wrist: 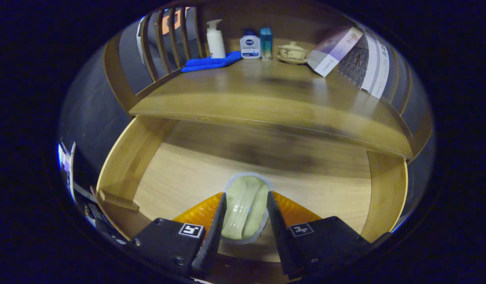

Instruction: Pull open the drawer, take out the items inside it, and place them on the countertop above the cabinet.

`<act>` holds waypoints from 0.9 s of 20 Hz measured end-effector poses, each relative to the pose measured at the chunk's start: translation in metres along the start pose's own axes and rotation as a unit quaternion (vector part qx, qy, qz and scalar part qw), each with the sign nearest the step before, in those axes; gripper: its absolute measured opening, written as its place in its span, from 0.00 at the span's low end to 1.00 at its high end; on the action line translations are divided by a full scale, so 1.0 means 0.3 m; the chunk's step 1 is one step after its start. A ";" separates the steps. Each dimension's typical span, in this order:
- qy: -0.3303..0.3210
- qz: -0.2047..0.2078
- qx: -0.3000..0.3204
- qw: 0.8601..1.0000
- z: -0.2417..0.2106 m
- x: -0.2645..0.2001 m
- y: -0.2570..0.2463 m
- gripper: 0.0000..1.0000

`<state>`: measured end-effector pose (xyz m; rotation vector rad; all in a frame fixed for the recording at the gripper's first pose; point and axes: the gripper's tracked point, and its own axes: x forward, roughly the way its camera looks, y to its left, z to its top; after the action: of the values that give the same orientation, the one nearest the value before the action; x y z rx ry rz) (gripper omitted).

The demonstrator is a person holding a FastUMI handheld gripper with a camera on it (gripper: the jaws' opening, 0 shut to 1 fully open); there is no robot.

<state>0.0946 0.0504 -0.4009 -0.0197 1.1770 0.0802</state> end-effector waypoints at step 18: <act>0.004 -0.011 0.006 1.000 0.014 -0.072 -0.030 0.19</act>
<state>0.0910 0.0405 -0.3796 -0.0231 1.1852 0.0531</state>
